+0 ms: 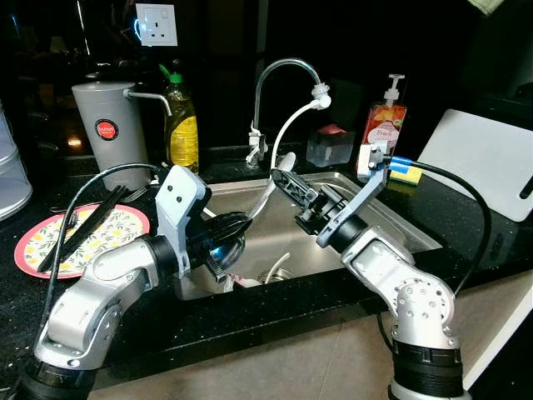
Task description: Kitchen organization
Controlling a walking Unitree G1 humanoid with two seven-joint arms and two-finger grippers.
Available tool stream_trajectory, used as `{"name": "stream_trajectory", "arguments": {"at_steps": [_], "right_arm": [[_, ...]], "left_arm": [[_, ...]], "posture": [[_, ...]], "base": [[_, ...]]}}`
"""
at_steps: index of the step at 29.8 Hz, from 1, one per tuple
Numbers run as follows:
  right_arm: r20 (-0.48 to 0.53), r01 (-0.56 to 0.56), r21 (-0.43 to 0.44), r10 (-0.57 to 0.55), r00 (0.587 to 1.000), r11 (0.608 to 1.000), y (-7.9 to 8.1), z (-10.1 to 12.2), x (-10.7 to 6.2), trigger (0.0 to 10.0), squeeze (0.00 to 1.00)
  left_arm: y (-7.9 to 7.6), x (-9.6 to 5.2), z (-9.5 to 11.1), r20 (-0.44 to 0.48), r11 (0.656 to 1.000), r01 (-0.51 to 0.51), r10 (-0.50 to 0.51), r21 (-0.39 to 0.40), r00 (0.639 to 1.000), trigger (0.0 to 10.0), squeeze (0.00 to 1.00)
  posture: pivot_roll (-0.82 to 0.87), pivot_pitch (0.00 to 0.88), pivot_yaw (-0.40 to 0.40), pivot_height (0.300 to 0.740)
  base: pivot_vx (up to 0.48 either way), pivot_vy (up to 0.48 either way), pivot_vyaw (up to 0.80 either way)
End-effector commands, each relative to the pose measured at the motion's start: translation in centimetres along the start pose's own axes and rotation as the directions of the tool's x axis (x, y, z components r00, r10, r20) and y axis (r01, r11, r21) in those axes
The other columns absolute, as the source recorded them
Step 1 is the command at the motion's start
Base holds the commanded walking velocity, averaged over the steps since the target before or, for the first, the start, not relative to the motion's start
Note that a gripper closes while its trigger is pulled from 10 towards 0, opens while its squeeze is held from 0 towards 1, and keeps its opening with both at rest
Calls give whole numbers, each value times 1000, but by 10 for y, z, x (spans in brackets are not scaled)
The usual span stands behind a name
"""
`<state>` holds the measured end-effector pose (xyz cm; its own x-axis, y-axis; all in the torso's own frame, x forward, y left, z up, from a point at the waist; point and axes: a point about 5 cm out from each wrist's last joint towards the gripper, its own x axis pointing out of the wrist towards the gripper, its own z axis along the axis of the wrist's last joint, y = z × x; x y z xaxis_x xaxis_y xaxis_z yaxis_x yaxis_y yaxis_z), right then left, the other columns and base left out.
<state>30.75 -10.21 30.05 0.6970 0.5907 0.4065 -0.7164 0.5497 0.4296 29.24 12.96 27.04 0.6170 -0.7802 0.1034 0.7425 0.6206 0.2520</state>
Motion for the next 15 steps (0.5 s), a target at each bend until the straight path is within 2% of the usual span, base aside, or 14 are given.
{"name": "stream_trajectory", "arguments": {"at_steps": [1, 2, 3, 11, 12, 15], "right_arm": [[-17, 51, -39, -52, 999, 998, -6, -3, -2, 10000, 0], [-19, 61, -49, -61, 998, 997, -7, -3, -2, 10000, 0], [-20, 71, -52, -72, 997, 996, -9, -4, -2, 10000, 0], [-10, 128, -74, -129, 992, 989, -16, -4, -1, 10000, 0], [-6, 145, -80, -146, 989, 986, -19, -4, -1, 10000, 0], [11, 225, -98, -225, 974, 969, -30, -4, -1, 10000, 0]], "left_arm": [[8, -1, 6, 23, 998, -65, 64, 26, 998, 10000, 0], [8, -1, 6, 25, 997, -67, 67, 25, 997, 10000, 0], [8, -1, 6, 28, 998, -68, 67, 14, 997, 10000, 1000], [12, -2, 14, 88, 995, -96, 99, -33, 991, 10000, 1000], [13, -3, 15, 97, 994, -103, 106, -39, 990, 10000, 0], [18, -6, 15, 98, 989, -141, 145, -45, 985, 10000, 0]], "posture": [[-40, 0, -23, 740], [-40, 0, -23, 740], [-40, 0, -23, 740], [-38, 0, -23, 740], [-39, 1, -22, 740], [-39, 1, -22, 740]], "base": [[0, 0, 0], [0, 0, 0], [0, 0, 0], [0, 0, 0], [0, 0, 0], [0, 0, 0]]}}
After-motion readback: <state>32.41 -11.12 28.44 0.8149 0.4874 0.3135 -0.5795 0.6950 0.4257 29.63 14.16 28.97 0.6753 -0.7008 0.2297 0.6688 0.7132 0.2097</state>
